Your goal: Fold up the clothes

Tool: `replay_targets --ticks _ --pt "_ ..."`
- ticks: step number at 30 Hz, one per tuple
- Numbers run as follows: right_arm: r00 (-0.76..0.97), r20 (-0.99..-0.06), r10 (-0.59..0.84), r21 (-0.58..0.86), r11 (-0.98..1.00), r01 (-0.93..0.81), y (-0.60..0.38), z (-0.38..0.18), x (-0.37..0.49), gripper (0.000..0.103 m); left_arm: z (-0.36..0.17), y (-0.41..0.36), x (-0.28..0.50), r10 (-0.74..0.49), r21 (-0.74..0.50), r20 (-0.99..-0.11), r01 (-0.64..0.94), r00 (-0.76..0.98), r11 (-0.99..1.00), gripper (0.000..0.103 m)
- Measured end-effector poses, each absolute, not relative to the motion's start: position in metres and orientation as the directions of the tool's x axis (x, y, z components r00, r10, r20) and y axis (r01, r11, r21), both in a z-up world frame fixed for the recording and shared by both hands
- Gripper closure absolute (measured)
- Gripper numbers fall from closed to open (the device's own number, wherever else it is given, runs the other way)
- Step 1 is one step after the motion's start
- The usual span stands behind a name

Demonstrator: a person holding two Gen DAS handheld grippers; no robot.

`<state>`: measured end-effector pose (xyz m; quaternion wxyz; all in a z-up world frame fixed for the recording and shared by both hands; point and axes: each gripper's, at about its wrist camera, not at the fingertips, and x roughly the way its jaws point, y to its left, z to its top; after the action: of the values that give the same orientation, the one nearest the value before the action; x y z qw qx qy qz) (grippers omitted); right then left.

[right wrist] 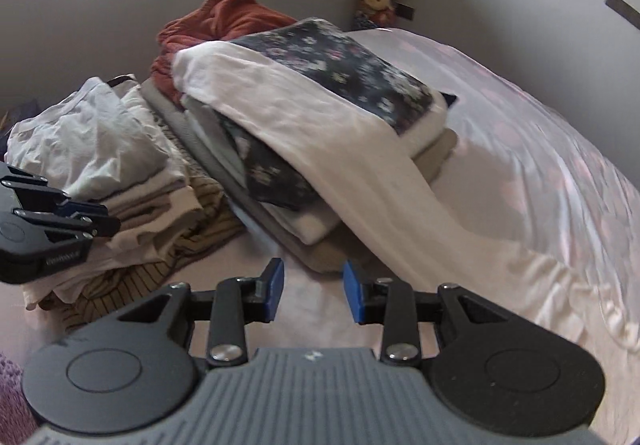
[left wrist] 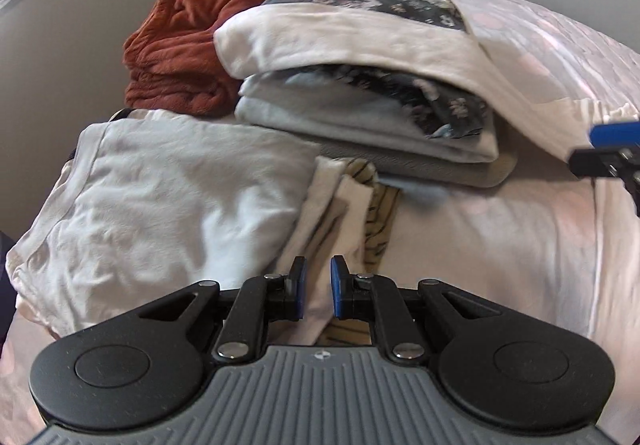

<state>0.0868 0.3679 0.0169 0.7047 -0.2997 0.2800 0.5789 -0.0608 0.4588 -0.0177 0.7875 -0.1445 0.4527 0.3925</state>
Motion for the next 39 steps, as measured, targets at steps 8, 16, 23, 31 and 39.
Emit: replay_targets --ticks 8,16,23,31,39 --pt "0.197 -0.747 0.635 -0.255 -0.001 -0.967 0.448 0.023 0.043 0.067 -0.013 0.484 -0.067 0.412 0.046 -0.846 -0.725 0.337 0.688 0.093" --pt "0.237 -0.739 0.631 -0.301 0.007 -0.954 0.491 0.017 0.053 0.067 -0.008 0.503 -0.053 0.385 -0.022 -0.838 -0.729 0.387 0.684 0.093" --pt "0.231 -0.759 0.608 -0.272 0.025 -0.962 0.506 0.0 0.067 0.069 -0.011 0.508 -0.039 0.381 -0.035 -0.827 -0.715 0.413 0.699 0.09" --pt "0.17 -0.759 0.628 -0.203 0.02 -0.979 0.5 0.009 0.073 0.103 -0.013 0.513 -0.04 0.37 -0.063 -0.821 -0.715 0.434 0.697 0.09" --pt "0.13 -0.723 0.679 -0.136 0.044 -0.99 0.482 0.037 0.097 0.1 -0.008 0.516 -0.041 0.39 -0.094 -0.793 -0.726 0.468 0.681 0.089"
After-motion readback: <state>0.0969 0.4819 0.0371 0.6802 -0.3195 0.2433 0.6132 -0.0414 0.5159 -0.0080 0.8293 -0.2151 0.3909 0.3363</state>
